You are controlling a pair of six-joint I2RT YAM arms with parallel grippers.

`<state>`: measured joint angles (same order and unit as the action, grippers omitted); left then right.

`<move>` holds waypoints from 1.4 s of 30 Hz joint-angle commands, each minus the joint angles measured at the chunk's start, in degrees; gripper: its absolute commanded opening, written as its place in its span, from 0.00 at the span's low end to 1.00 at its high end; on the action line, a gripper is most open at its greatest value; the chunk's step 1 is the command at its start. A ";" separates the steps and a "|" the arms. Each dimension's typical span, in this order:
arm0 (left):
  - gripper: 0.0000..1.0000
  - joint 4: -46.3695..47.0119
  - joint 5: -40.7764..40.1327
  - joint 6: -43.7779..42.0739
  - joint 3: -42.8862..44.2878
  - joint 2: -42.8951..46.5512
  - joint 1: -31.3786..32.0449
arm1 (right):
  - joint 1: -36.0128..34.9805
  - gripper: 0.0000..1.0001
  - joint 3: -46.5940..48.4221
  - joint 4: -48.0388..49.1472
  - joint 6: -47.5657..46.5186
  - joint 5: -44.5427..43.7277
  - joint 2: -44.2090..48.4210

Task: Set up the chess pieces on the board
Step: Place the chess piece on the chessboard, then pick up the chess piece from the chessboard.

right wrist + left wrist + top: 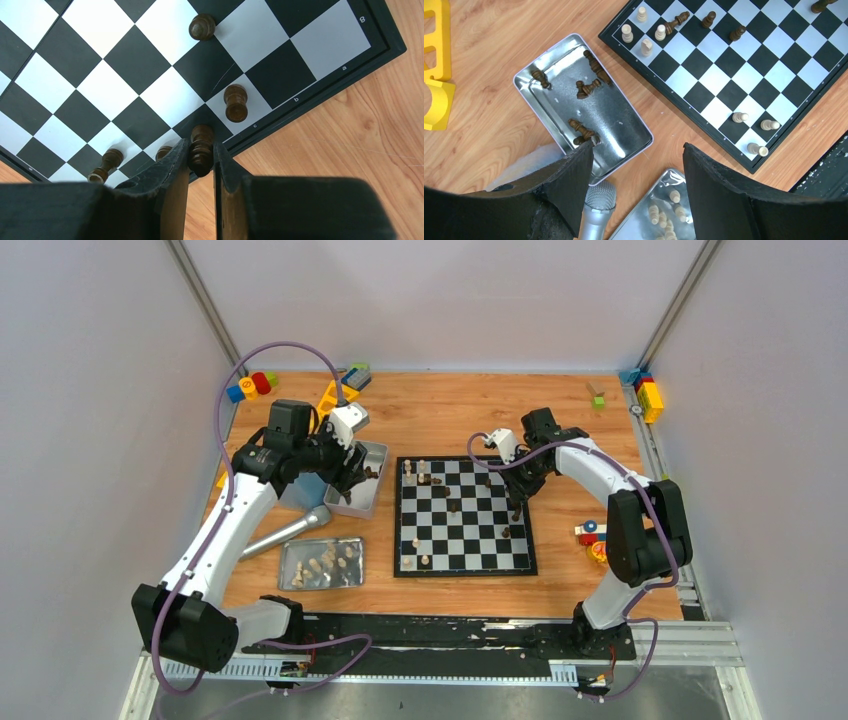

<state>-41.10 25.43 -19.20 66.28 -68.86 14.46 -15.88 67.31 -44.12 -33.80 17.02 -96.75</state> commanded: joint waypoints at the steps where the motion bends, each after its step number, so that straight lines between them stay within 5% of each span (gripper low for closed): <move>1: 0.74 0.41 1.13 0.76 1.34 1.18 -0.40 | 0.21 0.24 -0.91 1.40 -0.20 0.34 0.14; 5: 0.74 0.41 1.04 0.39 1.23 1.00 -0.42 | 0.20 0.38 0.02 1.39 0.64 0.98 1.38; 16: 0.74 1.00 0.19 -1.07 1.51 -0.63 -0.42 | 0.08 0.51 5.93 -1.45 2.54 2.33 4.89; 24: 0.74 3.83 0.42 -0.79 0.49 -2.65 -0.43 | -4.92 0.53 14.11 -0.38 4.81 4.59 2.94; 42: 0.74 3.80 -4.85 0.22 -6.38 5.74 -0.91 | -17.23 0.52 25.87 5.84 6.89 6.64 -18.52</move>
<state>-37.71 21.47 -18.79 60.58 -65.89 14.11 -33.01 88.66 -40.56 -27.42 22.46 -113.25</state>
